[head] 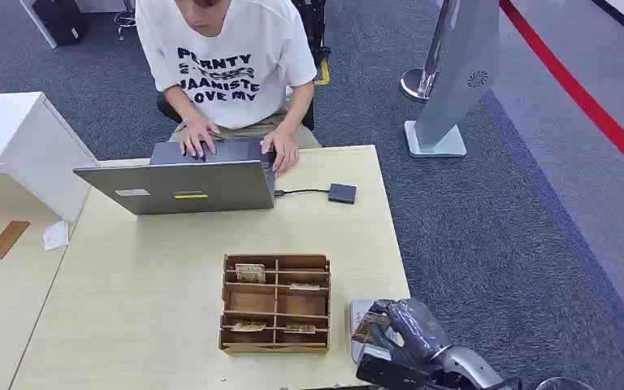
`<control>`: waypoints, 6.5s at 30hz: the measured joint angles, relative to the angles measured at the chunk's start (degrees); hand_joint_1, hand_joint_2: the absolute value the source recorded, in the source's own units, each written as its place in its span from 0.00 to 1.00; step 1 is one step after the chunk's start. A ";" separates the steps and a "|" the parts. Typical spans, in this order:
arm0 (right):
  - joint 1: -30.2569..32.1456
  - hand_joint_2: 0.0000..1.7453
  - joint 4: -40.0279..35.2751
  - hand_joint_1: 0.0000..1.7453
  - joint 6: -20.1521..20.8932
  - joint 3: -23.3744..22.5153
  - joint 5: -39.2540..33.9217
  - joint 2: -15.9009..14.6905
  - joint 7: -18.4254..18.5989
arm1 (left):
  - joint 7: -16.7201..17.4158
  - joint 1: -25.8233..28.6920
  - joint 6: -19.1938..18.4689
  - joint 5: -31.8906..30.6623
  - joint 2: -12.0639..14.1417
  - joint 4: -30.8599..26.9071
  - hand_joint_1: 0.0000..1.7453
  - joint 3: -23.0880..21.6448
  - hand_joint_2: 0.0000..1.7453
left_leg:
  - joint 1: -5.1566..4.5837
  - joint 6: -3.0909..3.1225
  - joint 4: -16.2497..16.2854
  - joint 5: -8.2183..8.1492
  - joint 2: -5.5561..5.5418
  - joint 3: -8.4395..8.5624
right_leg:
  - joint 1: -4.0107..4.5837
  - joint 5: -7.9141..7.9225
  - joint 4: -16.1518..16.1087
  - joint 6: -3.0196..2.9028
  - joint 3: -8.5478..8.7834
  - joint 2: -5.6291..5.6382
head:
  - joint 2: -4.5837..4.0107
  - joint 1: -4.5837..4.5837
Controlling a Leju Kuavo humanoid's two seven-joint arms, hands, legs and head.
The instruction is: Pass the card to the sensor for recognition and then transmit it.
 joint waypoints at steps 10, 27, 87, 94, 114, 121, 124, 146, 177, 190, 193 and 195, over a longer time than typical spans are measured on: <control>-0.64 1.00 1.51 1.00 0.64 0.53 1.33 -0.37 0.79 | 0.15 -0.05 0.02 0.17 0.00 0.00 0.00 -0.33 0.00 | -0.01 0.00 0.00 0.00 0.00 0.01 | 0.00 0.00 -0.01 0.00 0.01 0.00 | 0.00 0.00; 1.28 1.00 5.90 1.00 -2.18 -1.16 -2.29 -1.88 2.32 | 0.74 -0.48 0.83 -2.16 -1.20 0.00 0.00 -2.27 0.00 | -0.02 0.02 0.01 -0.02 0.05 0.13 | 0.00 0.00 -0.04 0.01 0.10 0.05 | 0.00 0.00; -4.08 1.00 11.65 1.00 0.37 -2.12 1.49 3.30 2.12 | 0.74 -0.55 0.24 -0.35 -0.94 0.00 0.00 -2.78 0.00 | -0.01 0.02 0.00 -0.02 0.14 0.51 | 0.00 0.04 -0.07 0.02 0.52 0.10 | 0.00 0.00; -4.30 1.00 11.87 1.00 0.68 -2.14 1.92 3.48 1.90 | 0.72 -0.54 0.20 -0.11 -0.81 0.00 0.00 -2.78 0.00 | -0.01 0.02 0.00 -0.02 0.14 0.52 | 0.00 0.04 -0.07 0.02 0.52 0.10 | 0.00 0.00; -4.33 1.00 11.89 1.00 0.90 -2.21 1.97 3.56 1.79 | 0.72 -0.50 0.20 0.07 -0.79 0.00 0.00 -2.78 0.00 | -0.01 0.02 0.00 -0.02 0.14 0.53 | 0.00 0.04 -0.07 0.02 0.52 0.10 | 0.00 0.00; -4.30 1.00 11.94 1.00 0.88 -2.21 1.99 3.63 1.81 | 0.72 -0.49 0.20 0.07 -0.79 0.00 0.00 -2.78 0.00 | -0.01 0.02 0.00 -0.02 0.14 0.53 | 0.00 0.04 -0.07 0.02 0.52 0.10 | 0.00 0.00; -4.29 1.00 11.94 1.00 0.88 -2.21 1.99 3.63 1.81 | 0.72 -0.49 0.20 0.07 -0.79 0.00 0.00 -2.78 0.00 | -0.01 0.02 0.00 -0.02 0.14 0.53 | 0.00 0.04 -0.07 0.02 0.52 0.10 | 0.00 0.00; -4.06 1.00 11.91 1.00 0.74 -2.23 1.92 3.65 1.81 | 0.72 -0.49 0.50 0.42 -0.79 0.00 0.00 -2.78 0.00 | -0.01 0.03 0.01 -0.02 0.14 0.54 | 0.00 0.04 -0.07 0.02 0.53 0.10 | 0.00 0.00; -4.05 1.00 11.91 1.00 0.72 -2.23 1.92 3.74 1.84 | 0.55 -0.49 0.52 0.42 -0.74 0.00 0.00 -2.78 0.00 | -0.01 0.03 0.01 -0.02 0.15 0.55 | 0.00 0.04 -0.08 0.02 0.54 0.10 | 0.00 0.00; -4.06 1.00 11.87 1.00 0.74 -2.27 1.84 3.74 1.86 | 0.55 -0.48 0.52 0.50 -0.74 0.00 0.00 -2.78 0.00 | -0.01 0.03 0.01 -0.02 0.14 0.55 | 0.00 0.04 -0.09 0.02 0.55 0.10 | 0.00 0.00; -4.06 1.00 11.85 1.00 0.74 -2.27 1.84 3.74 1.88 | 0.55 -0.49 0.52 0.57 -0.74 0.00 0.00 -2.78 0.00 | -0.01 0.03 0.01 -0.02 0.14 0.55 | 0.00 0.04 -0.09 0.02 0.55 0.10 | 0.00 0.00; -4.06 1.00 11.85 1.00 0.74 -2.27 1.84 3.74 1.88 | 0.55 -0.48 0.52 0.57 -0.74 0.00 0.00 -2.78 0.00 | -0.01 0.03 0.01 -0.02 0.14 0.55 | 0.00 0.04 -0.09 0.02 0.55 0.10 | 0.00 0.00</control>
